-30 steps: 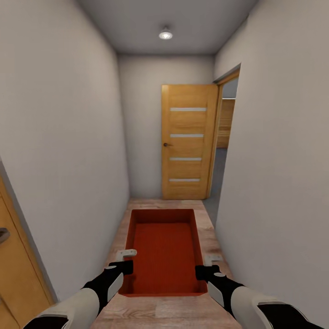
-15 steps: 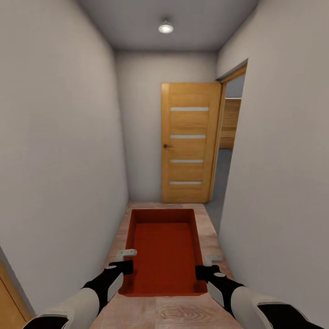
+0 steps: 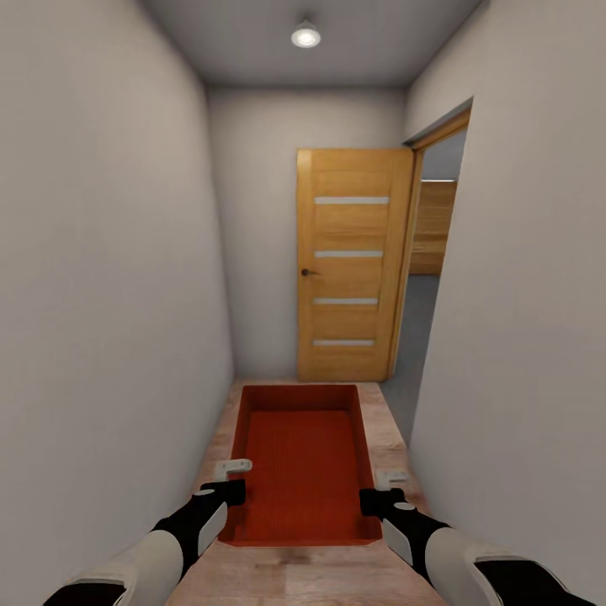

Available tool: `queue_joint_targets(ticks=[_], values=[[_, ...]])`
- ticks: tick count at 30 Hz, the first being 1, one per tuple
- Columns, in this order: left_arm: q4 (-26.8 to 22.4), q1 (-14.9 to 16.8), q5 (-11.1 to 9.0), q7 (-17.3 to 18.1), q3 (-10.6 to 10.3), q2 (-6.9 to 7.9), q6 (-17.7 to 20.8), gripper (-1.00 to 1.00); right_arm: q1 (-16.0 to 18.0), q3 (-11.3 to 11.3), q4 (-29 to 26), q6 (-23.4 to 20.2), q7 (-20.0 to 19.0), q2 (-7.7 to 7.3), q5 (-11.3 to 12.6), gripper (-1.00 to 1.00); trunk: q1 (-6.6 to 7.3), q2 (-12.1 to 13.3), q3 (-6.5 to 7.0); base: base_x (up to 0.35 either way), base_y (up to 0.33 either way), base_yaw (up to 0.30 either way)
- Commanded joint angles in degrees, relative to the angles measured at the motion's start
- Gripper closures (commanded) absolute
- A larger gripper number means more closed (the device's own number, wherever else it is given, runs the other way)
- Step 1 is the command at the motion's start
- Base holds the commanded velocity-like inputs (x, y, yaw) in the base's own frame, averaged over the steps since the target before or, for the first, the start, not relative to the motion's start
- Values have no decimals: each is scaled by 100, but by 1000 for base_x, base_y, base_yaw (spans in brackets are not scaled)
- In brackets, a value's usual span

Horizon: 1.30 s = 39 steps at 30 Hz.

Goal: Move the two storage containers from the living room to the garage. In the garage, place one container on the floor and stack the other container on top of it (either order is fine).

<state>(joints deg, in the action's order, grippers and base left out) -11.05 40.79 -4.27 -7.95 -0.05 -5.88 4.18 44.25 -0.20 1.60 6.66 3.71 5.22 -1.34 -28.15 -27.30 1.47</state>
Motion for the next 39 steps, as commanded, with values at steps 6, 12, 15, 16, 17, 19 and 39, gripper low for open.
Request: queue_joint_targets(ticks=[6, 12, 15, 16, 17, 19, 39], values=[[-3, 0, 13, -84, 264, 184, 39, 100, 5, -56, -2, 43, 34, -41, 11, 100, -5, -3, -1, 324, 0, 0], [-3, 1, 13, -84, 265, 184, 39, 100, 5, -52, -2, 46, 34, -44, 11, 100, -5, -3, -1, 325, 0, 0], [-3, 1, 13, -84, 265, 184, 39, 100, 5, -54, -2, 46, 34, -43, 11, 100, -5, -3, -1, 325, 0, 0], [-3, 2, 13, -84, 264, 184, 39, 100, 5, -53, -2, 46, 34, -43, 11, 100, -5, -3, -1, 325, 0, 0], [-3, 1, 13, -84, 264, 181, 39, 100, 5, -52, -2, 46, 34, -41, 11, 100, -5, -3, -1, 325, 0, 0], [-3, -1, 13, -84, 263, 178, 39, 100, 5, -51, -2, 46, 34, -40, 11, 100, -5, -3, -1, 324, 0, 0], [-11, 0, 13, -84, 264, 184, 32, 100, 5, -53, -2, 46, 34, -43, 11, 100, -5, -3, -1, 325, 0, 0]])
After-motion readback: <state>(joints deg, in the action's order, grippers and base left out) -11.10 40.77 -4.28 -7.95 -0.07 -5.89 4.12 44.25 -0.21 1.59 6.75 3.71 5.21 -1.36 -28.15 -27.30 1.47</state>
